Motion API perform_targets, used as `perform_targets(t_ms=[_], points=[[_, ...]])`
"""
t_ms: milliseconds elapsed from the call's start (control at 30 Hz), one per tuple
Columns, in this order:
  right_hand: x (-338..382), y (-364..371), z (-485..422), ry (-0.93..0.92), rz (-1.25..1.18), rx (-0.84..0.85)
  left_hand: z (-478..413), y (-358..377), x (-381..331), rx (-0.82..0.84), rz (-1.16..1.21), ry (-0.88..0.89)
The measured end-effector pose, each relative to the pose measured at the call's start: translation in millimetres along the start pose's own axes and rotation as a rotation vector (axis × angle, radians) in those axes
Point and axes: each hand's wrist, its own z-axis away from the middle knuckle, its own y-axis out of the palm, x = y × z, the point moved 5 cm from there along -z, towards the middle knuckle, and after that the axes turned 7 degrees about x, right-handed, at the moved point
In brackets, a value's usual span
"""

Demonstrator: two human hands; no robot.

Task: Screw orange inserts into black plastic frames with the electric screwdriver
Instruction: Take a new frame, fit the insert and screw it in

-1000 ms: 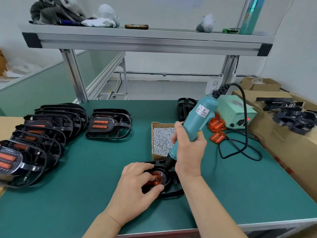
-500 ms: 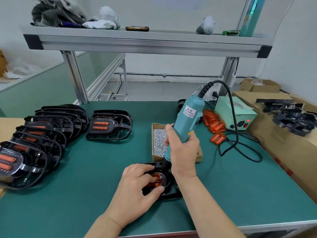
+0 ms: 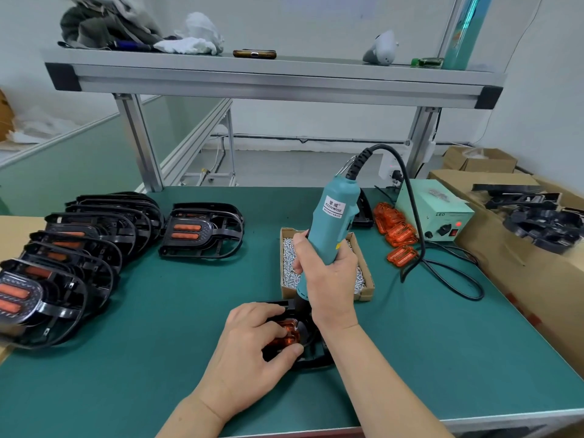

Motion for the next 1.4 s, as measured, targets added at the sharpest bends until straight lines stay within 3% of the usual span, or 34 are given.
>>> perform_targets(t_ms=[667,933,1300,1400], points=[[-9.9,-0.2,-5.7,0.067,0.040,0.009,-2.1,1.0,2.1,0.001,0.010,0.012],[-0.1,-3.6,-4.8,0.018,-0.066,0.164,-4.4,-0.5,1.5,-0.030,-0.013,0.040],[10.5,-11.2,-15.9,-0.038,-0.158,0.238,-6.1,-3.2,-1.6,-0.055,-0.008,0.047],[9.5,-22.1,-28.0,-0.012,-0.198,0.122,-4.0,-3.8,-2.4,-0.060,0.005,0.050]])
